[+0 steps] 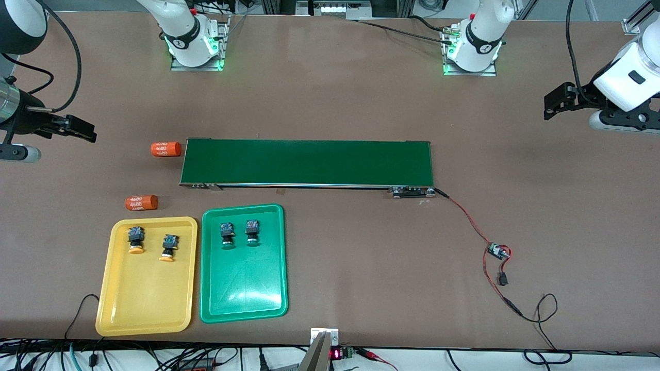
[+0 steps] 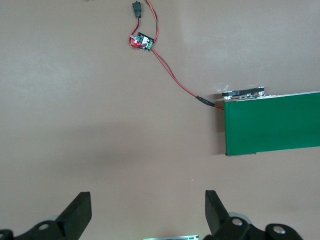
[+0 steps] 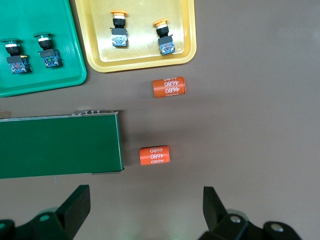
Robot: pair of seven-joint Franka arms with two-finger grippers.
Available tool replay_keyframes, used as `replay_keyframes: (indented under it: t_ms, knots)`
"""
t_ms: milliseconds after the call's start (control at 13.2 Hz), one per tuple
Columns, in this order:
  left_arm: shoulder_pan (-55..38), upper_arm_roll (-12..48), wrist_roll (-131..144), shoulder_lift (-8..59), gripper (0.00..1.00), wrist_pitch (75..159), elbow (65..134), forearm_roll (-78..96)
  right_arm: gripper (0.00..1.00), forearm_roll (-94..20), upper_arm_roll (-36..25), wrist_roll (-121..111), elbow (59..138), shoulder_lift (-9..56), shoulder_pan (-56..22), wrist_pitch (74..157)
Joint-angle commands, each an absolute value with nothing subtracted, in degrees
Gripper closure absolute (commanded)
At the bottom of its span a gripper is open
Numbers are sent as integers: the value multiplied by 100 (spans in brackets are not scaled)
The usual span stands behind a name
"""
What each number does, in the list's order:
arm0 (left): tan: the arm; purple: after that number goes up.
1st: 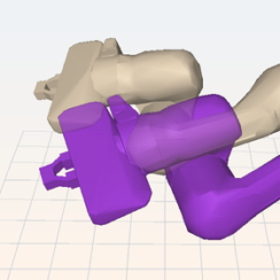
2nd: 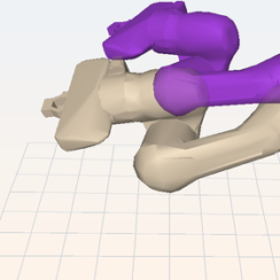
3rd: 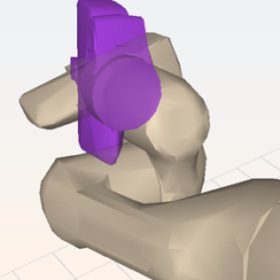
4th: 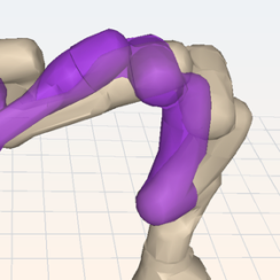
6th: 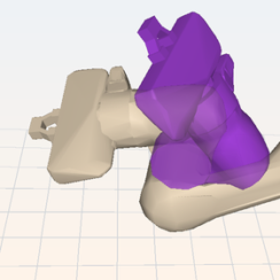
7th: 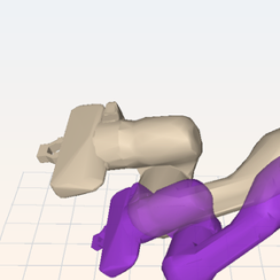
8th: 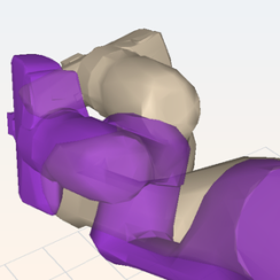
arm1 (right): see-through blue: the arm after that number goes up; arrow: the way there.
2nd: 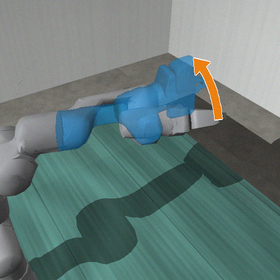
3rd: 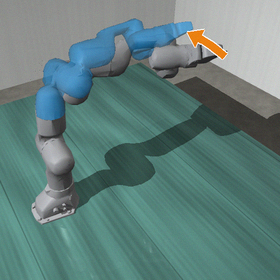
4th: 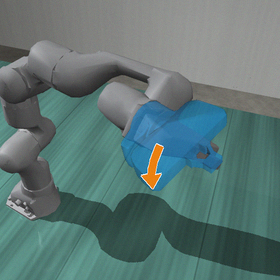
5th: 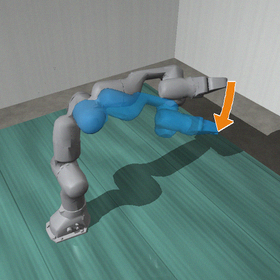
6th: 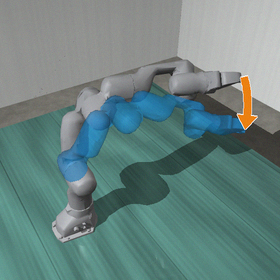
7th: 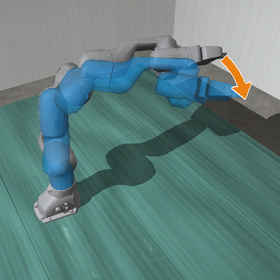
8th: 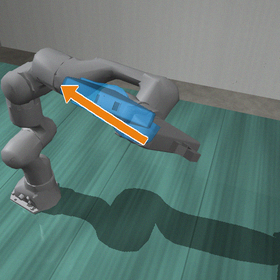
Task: Sort buttons by color to trays
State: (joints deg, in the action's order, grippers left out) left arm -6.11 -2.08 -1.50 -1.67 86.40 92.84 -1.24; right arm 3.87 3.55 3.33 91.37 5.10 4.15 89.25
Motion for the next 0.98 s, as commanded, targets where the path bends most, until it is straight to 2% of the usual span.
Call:
replay_keyframes:
  t_ms: [0, 151, 302, 907]
  knots:
    - [-633, -220, -193, -141, 0, 8517, 9132, -70, 0, 273, 151, 378, 9237, 316, 308, 8763]
    - [-642, -220, -193, -141, 0, 8517, 9132, -70, 0, -111, -79, 404, 9237, 325, 97, 8841]
    - [-633, -220, -193, -141, 0, 8517, 9132, -70, 0, -369, -62, 396, 9229, 343, -34, 8938]
    - [-642, -220, -211, -141, 0, 8517, 9123, -97, 0, -343, -26, 396, 9132, 430, -193, 8974]
